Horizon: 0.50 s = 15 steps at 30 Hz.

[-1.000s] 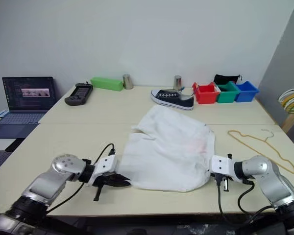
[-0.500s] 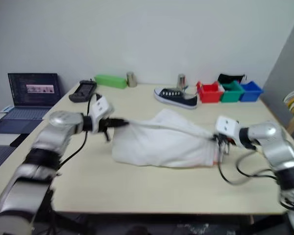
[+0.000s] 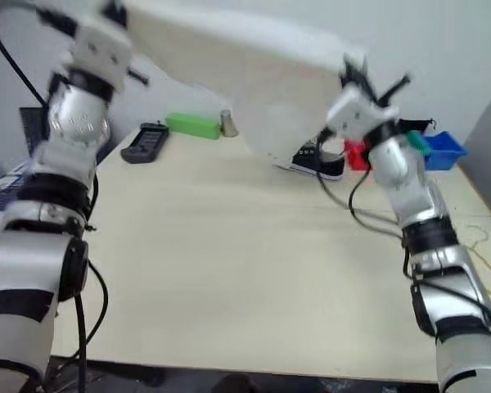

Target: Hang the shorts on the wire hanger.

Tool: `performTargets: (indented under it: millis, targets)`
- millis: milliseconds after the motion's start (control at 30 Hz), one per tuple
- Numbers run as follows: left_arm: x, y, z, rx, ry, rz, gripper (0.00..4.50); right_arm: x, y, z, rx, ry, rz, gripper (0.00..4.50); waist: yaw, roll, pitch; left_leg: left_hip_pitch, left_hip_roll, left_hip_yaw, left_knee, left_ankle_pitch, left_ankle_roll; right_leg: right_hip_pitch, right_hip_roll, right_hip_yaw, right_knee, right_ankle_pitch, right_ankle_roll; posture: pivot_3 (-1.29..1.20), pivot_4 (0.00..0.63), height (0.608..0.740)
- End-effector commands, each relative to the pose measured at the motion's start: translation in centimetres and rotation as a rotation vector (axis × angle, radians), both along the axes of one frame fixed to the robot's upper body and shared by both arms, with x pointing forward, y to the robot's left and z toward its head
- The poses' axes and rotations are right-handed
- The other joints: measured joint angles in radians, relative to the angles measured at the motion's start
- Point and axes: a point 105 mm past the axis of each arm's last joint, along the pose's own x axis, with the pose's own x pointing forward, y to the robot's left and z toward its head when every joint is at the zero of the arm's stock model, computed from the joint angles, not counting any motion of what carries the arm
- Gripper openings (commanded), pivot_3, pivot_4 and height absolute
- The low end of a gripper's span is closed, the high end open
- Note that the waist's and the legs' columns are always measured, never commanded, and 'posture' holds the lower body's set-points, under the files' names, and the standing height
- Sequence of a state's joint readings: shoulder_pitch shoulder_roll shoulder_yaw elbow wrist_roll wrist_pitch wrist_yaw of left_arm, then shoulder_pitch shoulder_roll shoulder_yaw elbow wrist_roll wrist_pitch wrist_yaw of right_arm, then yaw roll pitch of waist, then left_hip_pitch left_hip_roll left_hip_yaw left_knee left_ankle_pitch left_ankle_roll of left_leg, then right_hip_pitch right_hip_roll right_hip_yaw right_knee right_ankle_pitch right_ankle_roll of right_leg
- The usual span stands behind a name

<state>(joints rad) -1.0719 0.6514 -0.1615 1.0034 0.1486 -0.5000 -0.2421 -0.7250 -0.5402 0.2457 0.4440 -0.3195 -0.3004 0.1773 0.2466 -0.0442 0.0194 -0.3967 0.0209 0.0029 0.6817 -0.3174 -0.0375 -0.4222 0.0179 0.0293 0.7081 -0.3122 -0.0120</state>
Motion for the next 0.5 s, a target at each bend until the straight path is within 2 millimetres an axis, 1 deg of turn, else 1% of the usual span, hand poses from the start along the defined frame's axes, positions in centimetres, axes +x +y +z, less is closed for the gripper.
performTargets:
  millis: [33, 67, 100, 133, 167, 200, 233, 267, 300, 367, 400, 433, 500]
  targets:
    - [-3.9, -0.9, -12.9, 0.185, 0.72, -0.276, 0.0, -2.0, -2.3, -7.5, 0.031, 0.434, -0.041, 0.04, 0.001, 0.007, 0.006, 0.001, -0.008, -0.001, 0.003, 0.003, 0.001, 0.004, -0.002, -0.004, -0.004, 0.001, 0.001, 0.41, 0.0, 0.74]
    - [-7.1, -1.2, -15.6, 0.267, 0.846, -0.401, 0.0, -3.1, -2.3, -8.8, 0.023, 0.496, -0.03, 0.04, -0.002, 0.01, 0.008, -0.002, -0.009, -0.002, 0.009, 0.005, 0.003, 0.004, -0.002, -0.005, -0.004, 0.004, 0.005, 0.4, 0.0, 0.74]
    - [-10.1, -1.1, -17.4, 0.31, 0.966, -0.483, 0.0, -4.1, -2.3, -9.8, 0.0, 0.55, -0.017, 0.04, -0.005, 0.012, 0.009, -0.003, -0.009, -0.003, 0.012, 0.006, 0.004, 0.004, -0.002, -0.005, -0.002, 0.004, 0.006, 0.4, 0.0, 0.74]
    - [-13.0, -1.2, -18.5, 0.343, 1.051, -0.566, 0.0, -5.4, -2.2, -11.1, -0.052, 0.617, 0.007, 0.04, -0.011, 0.012, 0.009, -0.002, -0.008, -0.005, 0.016, 0.006, 0.004, 0.004, -0.002, -0.001, 0.004, 0.004, 0.006, 0.39, 0.0, 0.74]
    - [-14.9, -1.2, -19.2, 0.348, 1.114, -0.606, 0.0, -6.4, -2.2, -11.9, -0.091, 0.664, 0.024, 0.04, -0.021, 0.012, 0.01, 0.001, -0.007, -0.005, 0.016, 0.005, 0.005, 0.004, -0.002, 0.006, 0.007, 0.004, 0.006, 0.39, 0.0, 0.74]
    - [-15.9, -1.2, -19.6, 0.33, 1.155, -0.608, 0.0, -7.2, -2.4, -12.5, -0.115, 0.706, 0.028, 0.04, -0.024, 0.012, 0.009, 0.002, -0.005, -0.006, 0.016, 0.003, 0.009, 0.005, -0.003, 0.009, 0.007, 0.004, 0.006, 0.39, 0.0, 0.74]
    - [-16.6, -1.3, -19.8, 0.322, 1.177, -0.608, 0.0, -7.9, -2.6, -12.9, -0.14, 0.737, 0.037, 0.04, -0.026, 0.014, 0.011, 0.005, -0.002, -0.008, 0.017, 0.003, 0.009, 0.009, -0.004, 0.008, 0.008, 0.004, 0.006, 0.39, 0.0, 0.74]
    - [-17.1, -1.3, -20.0, 0.321, 1.199, -0.605, 0.0, -8.4, -2.7, -13.1, -0.161, 0.753, 0.045, 0.04, -0.027, 0.016, 0.011, 0.016, -0.001, -0.01, 0.016, 0.003, 0.01, 0.019, -0.003, 0.007, 0.005, 0.004, 0.006, 0.38, 0.0, 0.74]
    - [-17.5, -1.4, -20.1, 0.328, 1.213, -0.607, 0.0, -8.7, -2.8, -13.1, -0.174, 0.764, 0.046, 0.04, -0.027, 0.019, 0.012, 0.019, -0.001, -0.01, 0.016, 0.002, 0.012, 0.022, -0.002, 0.007, 0.007, 0.003, 0.005, 0.38, 0.0, 0.74]
    - [-17.9, -1.8, -19.9, 0.334, 1.23, -0.612, 0.0, -10.0, -3.1, -13.7, -0.239, 0.841, 0.074, 0.04, -0.028, 0.022, 0.013, 0.025, -0.004, -0.012, 0.016, 0.002, 0.014, 0.028, 0.001, 0.006, 0.007, 0.002, 0.005, 0.38, 0.0, 0.74]
    - [-18.0, -2.0, -19.8, 0.335, 1.234, -0.613, 0.0, -10.6, -3.4, -14.1, -0.271, 0.884, 0.086, 0.04, -0.028, 0.022, 0.014, 0.029, -0.007, -0.014, 0.015, 0.002, 0.014, 0.033, 0.005, 0.005, 0.006, 0.0, 0.005, 0.38, 0.0, 0.74]
    - [-18.0, -2.0, -19.8, 0.344, 1.239, -0.611, 0.0, -11.4, -3.7, -14.5, -0.302, 0.931, 0.096, 0.04, -0.028, 0.021, 0.013, 0.032, -0.008, -0.014, 0.015, 0.001, 0.016, 0.036, 0.004, 0.005, 0.006, -0.002, 0.006, 0.37, 0.0, 0.74]
    - [-18.4, -1.9, -19.8, 0.388, 1.263, -0.619, 0.0, -12.9, -4.2, -15.2, -0.351, 1.015, 0.12, 0.04, -0.029, 0.021, 0.013, 0.032, -0.007, -0.015, 0.016, 0.0, 0.018, 0.036, 0.004, 0.006, 0.006, -0.003, 0.007, 0.37, 0.0, 0.74]
